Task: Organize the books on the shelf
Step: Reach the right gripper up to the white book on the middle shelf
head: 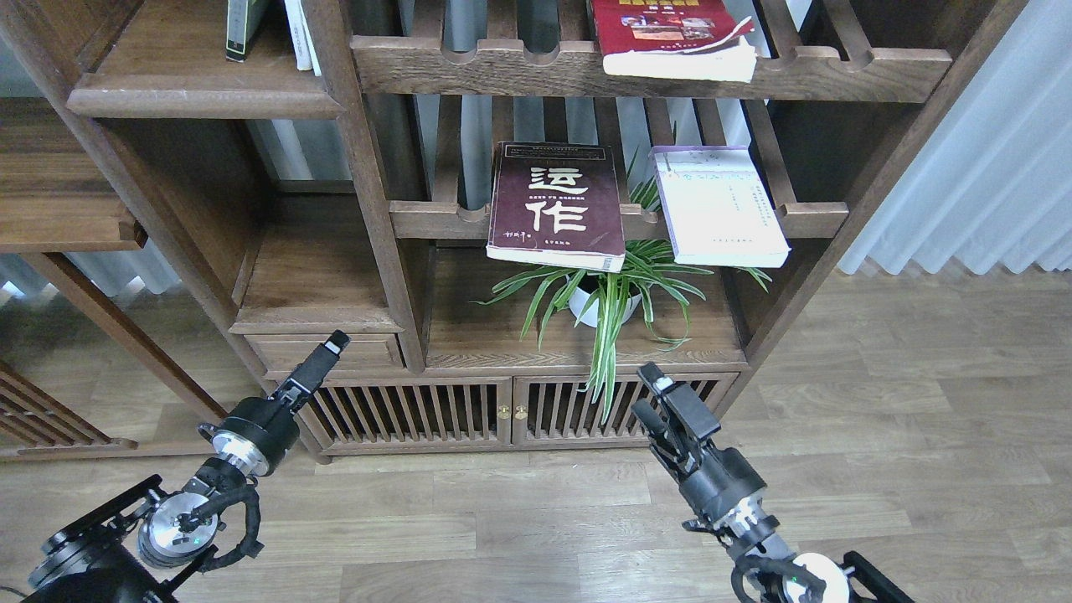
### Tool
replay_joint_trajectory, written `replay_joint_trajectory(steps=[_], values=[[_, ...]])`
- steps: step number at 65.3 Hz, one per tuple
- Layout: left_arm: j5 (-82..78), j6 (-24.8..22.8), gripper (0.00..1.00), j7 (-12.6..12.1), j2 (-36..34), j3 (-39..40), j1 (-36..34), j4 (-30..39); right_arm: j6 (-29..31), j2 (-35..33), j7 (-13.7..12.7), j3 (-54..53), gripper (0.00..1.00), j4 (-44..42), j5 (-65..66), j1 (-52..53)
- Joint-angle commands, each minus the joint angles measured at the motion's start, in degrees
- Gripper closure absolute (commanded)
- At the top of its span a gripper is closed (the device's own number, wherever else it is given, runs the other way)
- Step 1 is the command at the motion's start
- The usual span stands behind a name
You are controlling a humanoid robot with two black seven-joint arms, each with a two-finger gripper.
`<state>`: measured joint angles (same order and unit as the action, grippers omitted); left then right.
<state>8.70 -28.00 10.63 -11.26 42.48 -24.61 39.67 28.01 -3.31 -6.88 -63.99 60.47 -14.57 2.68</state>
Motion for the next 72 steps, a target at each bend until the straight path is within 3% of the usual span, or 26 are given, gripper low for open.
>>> replay_joint_trajectory(steps=[1, 32, 55, 72], values=[[0.0, 0.0, 0.0, 0.0, 0.09, 2.43, 0.0, -0.03, -0.01, 1.55, 0.02, -1.31, 0.01, -3.42, 0.07, 3.2], [0.0, 0.0, 0.0, 0.0, -0.08, 3.92, 0.0, -1.09, -0.01, 1.47, 0.64, -9.65, 0.01, -8.61, -0.2, 5.4], [0.0, 0.0, 0.0, 0.0, -0.7, 4.8, 0.0, -1.09, -0.15, 2.08, 0.81, -9.92, 0.01, -11.6, -2.39, 9.27], [0.0, 0.0, 0.0, 0.0, -1.05, 5.68, 0.0, -1.0, -5.42, 2.7, 0.81, -9.83, 0.01, -20.3, -4.24, 16.56]])
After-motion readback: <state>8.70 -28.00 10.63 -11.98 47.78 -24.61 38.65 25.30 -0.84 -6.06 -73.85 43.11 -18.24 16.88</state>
